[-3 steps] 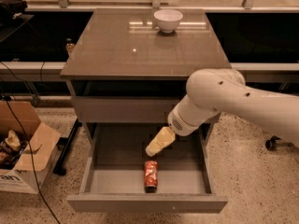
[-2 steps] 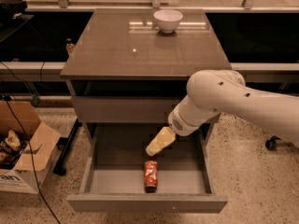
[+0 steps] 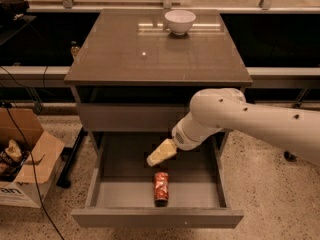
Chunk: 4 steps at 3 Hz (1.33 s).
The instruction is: Pick coke can from middle drawer and place on counter
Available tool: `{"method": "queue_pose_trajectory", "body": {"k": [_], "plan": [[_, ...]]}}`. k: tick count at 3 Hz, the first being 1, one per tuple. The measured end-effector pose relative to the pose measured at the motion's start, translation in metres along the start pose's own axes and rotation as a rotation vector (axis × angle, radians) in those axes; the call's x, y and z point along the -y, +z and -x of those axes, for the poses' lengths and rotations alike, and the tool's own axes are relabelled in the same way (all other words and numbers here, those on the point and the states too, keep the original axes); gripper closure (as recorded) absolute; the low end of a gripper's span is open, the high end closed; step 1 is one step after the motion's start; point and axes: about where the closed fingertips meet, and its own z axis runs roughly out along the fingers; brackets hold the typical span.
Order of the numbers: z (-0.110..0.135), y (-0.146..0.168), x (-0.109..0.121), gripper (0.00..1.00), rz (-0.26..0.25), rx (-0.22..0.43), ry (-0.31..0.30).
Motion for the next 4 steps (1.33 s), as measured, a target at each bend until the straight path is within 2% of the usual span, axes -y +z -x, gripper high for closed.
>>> {"method": "queue_pose_trajectory", "body": {"k": [2,4], "plan": [[0.003,0.059,0.014,0.0,0.017,-0.023,0.159],[-0.01,0.137,0.027,0.0,0.073,-0.094,0.333]]}}
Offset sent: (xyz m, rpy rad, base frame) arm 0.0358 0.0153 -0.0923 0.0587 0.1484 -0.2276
